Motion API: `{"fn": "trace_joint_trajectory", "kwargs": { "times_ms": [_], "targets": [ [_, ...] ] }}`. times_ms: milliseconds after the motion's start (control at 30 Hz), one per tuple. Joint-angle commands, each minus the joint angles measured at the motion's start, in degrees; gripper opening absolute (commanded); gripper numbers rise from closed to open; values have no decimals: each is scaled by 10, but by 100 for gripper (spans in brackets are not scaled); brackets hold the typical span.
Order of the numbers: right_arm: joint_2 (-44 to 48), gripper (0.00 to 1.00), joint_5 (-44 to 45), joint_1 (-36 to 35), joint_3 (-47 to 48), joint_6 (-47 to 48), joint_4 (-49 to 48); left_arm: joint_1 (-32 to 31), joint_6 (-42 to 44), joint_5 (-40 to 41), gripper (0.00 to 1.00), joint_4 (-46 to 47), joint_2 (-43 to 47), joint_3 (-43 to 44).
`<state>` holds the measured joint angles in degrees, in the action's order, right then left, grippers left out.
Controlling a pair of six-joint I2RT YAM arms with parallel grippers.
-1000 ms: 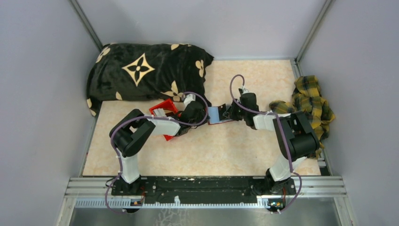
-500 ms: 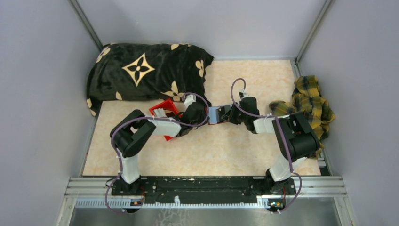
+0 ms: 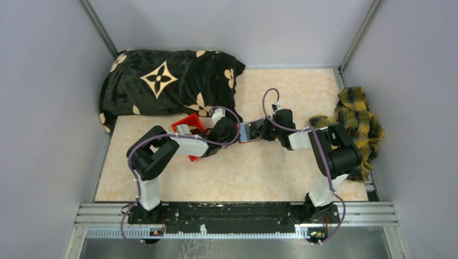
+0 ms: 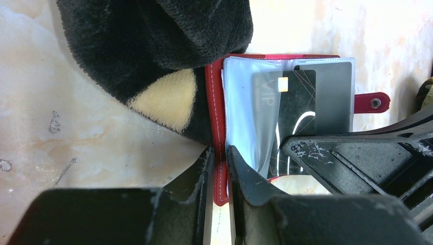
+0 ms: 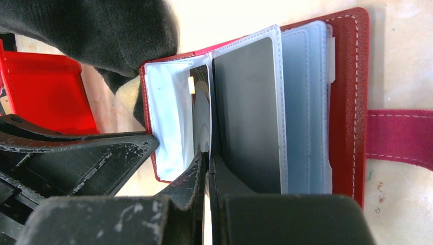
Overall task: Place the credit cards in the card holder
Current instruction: Insert the credit card into the card holder.
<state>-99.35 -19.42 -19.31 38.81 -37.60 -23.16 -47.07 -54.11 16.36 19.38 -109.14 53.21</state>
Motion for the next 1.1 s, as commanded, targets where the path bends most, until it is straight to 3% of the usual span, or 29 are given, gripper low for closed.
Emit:
{"fn": "trace_joint_trajectory", "kwargs": {
  "times_ms": [0, 1067],
  "targets": [
    [-37, 0, 2, -19, 1, 25, 67, -17, 19, -36, 21, -109, -50, -15],
    [4, 0, 85, 4, -1, 48, 89, -17, 23, -26, 16, -112, -51, -39]
  ]
}}
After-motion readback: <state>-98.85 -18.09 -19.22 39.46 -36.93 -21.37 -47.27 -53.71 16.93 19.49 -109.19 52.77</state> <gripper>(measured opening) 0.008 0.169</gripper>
